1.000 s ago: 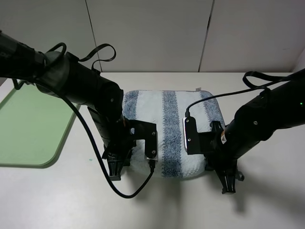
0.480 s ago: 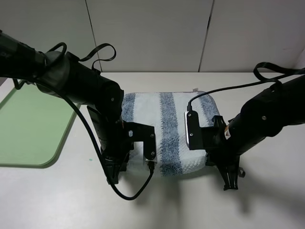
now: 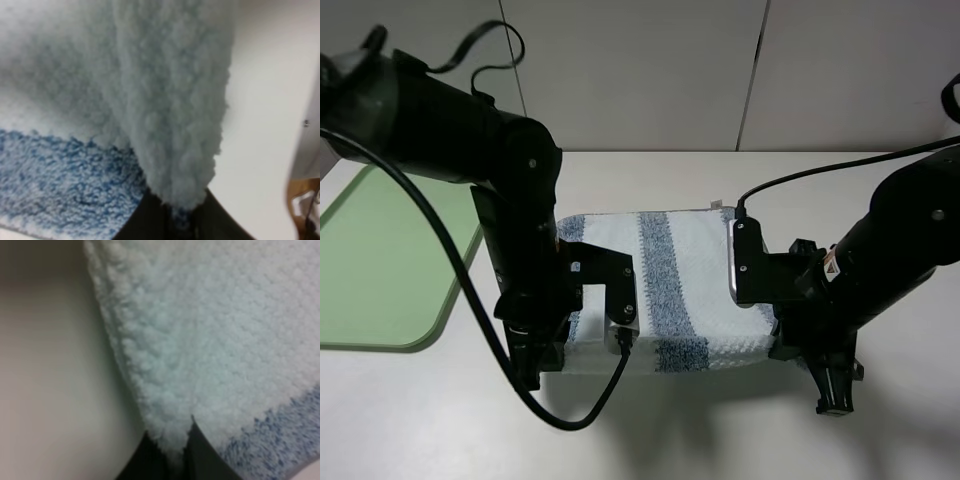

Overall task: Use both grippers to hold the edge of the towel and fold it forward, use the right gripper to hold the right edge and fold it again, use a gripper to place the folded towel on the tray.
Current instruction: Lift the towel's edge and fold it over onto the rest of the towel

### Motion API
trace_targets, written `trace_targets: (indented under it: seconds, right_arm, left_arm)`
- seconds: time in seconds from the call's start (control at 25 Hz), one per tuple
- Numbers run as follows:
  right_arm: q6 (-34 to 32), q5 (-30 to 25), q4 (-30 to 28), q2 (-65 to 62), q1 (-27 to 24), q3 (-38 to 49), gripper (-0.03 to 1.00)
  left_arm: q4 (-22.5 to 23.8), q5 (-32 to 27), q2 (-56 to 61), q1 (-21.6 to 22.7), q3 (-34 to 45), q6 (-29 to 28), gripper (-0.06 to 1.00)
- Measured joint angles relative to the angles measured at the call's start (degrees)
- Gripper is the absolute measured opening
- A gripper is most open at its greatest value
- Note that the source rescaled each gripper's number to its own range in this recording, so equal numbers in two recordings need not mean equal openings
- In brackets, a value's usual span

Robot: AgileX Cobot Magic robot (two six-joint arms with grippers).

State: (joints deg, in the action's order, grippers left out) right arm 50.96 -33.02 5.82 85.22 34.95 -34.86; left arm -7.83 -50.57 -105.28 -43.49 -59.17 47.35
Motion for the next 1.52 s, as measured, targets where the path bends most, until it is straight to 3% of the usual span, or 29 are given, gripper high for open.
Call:
trace_targets:
  seconds: [0.48, 0.8, 1.12, 1.52]
  right_arm:
    - [-0.18, -13.72, 5.42, -13.25, 0.0, 0.0, 0.0]
    - [-2.63, -17.34, 6.31, -18.93, 0.0, -0.33, 0.0]
    - [-4.24, -15.21, 1.69, -18.26, 0.0, -5.47, 0.0]
    - [-4.47, -13.55, -5.82, -7.59, 0.0, -12.47, 0.0]
  left_arm:
    - [-6.75, -10.05, 9.64, 0.0, 0.0, -1.3, 0.0]
    - [-7.49, -11.1, 9.86, 0.0, 0.0, -1.53, 0.0]
    - [-4.6, -5.79, 9.86, 0.0, 0.05, -1.53, 0.0]
    - [5.24, 5.28, 9.81, 0.0, 0.05, -1.53, 0.0]
